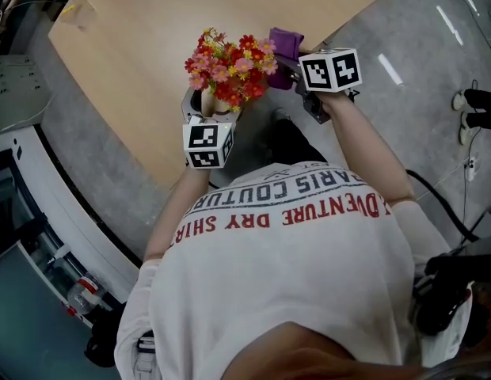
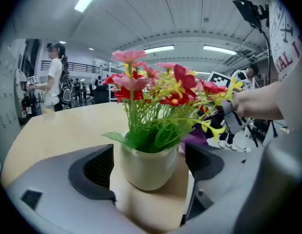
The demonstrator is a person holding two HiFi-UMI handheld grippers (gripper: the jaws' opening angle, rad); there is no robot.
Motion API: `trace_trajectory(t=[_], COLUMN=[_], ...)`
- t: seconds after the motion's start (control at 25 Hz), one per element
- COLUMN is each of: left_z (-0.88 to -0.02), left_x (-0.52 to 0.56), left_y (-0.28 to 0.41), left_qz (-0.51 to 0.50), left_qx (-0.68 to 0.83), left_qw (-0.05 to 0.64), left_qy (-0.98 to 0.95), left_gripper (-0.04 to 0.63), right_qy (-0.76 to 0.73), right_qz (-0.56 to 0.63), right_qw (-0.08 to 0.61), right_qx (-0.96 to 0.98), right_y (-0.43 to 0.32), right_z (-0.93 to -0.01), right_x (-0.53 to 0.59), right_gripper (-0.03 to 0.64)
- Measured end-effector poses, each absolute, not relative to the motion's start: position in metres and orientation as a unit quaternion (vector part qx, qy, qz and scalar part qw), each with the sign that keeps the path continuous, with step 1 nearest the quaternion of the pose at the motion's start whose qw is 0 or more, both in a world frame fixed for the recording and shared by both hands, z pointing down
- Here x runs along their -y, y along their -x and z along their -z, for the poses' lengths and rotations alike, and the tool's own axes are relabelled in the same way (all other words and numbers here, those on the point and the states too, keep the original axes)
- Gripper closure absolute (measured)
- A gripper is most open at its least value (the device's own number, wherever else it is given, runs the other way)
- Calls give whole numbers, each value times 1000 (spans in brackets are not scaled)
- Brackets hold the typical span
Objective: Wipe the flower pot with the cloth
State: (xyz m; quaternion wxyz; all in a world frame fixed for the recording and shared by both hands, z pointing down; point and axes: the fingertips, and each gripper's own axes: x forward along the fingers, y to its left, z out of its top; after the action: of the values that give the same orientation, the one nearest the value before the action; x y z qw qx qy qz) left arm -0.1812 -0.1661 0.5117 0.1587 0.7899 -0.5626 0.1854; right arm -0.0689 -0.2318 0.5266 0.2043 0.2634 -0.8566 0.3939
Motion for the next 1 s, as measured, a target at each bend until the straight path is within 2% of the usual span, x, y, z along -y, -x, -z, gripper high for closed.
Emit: trace_trajectory(t=[0.28,0.6,1.0], left_z=[-519,-515,-507], left_x=[184,187,193], left_y=[173,176,179], left_qz=[-172,-168,-197], left_qx=[628,628,483], left_qw=[127,100,86], left_qy=[-749,-754,-849], left_gripper=[149,149,150], right_qy=[-276,-292,-266], right_qz=[-397,-395,-405], right_qw=[198,199,205], right_qx=[853,848,851], right_y=[56,45,48], right_z=[-529,-526,-521], right_x=[225,216,211], right_gripper=[560,560,560])
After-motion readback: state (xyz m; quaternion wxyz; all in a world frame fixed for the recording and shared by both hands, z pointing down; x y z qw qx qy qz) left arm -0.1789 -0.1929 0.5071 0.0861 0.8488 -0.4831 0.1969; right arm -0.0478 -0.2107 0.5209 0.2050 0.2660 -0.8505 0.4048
